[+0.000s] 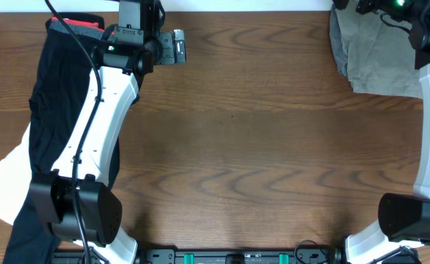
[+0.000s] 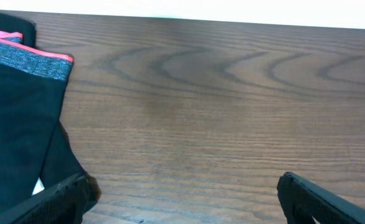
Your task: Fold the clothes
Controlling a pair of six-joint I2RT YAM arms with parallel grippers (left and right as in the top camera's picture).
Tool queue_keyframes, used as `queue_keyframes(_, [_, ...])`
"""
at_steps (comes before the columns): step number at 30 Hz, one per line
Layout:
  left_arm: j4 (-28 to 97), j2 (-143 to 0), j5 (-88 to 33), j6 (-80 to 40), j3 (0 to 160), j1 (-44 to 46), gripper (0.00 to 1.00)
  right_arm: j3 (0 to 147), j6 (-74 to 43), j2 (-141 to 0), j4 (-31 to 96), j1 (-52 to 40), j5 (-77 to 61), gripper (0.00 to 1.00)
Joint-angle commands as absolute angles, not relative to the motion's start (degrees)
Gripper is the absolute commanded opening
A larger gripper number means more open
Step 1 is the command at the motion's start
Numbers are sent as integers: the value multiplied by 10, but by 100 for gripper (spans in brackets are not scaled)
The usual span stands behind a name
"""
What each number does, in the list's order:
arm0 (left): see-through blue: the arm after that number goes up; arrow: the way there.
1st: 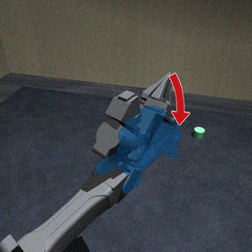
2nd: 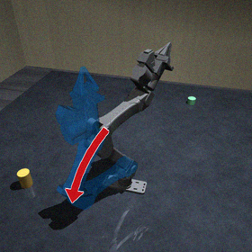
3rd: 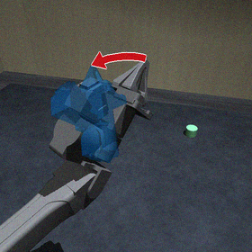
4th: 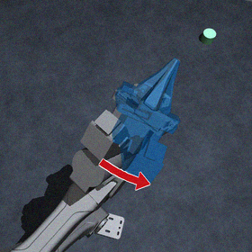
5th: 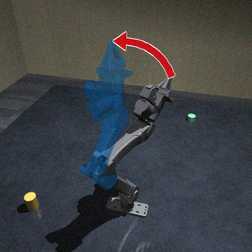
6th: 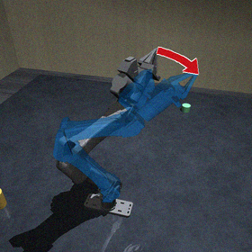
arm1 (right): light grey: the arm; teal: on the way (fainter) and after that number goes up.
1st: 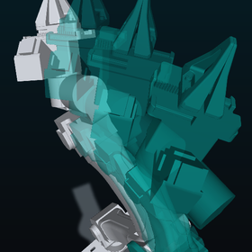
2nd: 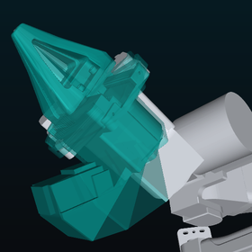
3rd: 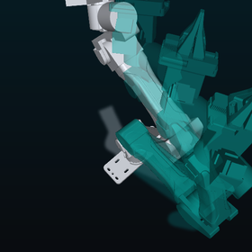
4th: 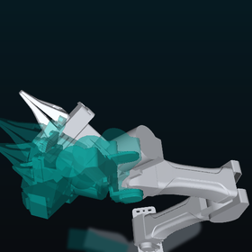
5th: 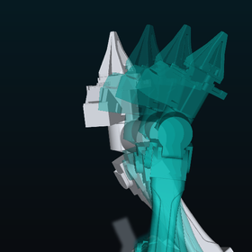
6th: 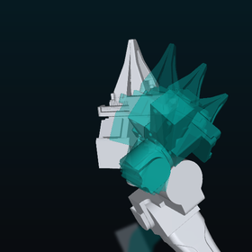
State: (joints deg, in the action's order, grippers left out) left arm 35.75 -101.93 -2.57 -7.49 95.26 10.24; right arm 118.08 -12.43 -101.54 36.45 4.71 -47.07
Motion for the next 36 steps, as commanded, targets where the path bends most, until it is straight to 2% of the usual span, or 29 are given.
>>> queue_keyframes(1, [357,-1028,-19,-72,948,100,98,1180,-147,-1001,369,54,-500,99])
queue_keyframes(9, [357,-1028,-19,-72,948,100,98,1179,-145,-1004,397,62,-439,99])
queue_keyframes(15, [357,-1028,-19,-72,948,100,98,1148,-145,-943,464,-4,-102,99])
queue_keyframes(20, [357,-1028,-19,-72,948,100,98,1028,-105,-842,421,-71,47,99])
queue_keyframes(27, [357,-1028,-19,-72,948,100,98,743,-48,-684,225,-57,4,99])
queue_keyframes(33, [357,-1028,-19,-72,948,100,98,484,-46,-552,66,11,-99,99])
queue_keyframes(36, [357,-1028,-19,-72,948,100,98,364,-46,-482,7,27,-95,99])
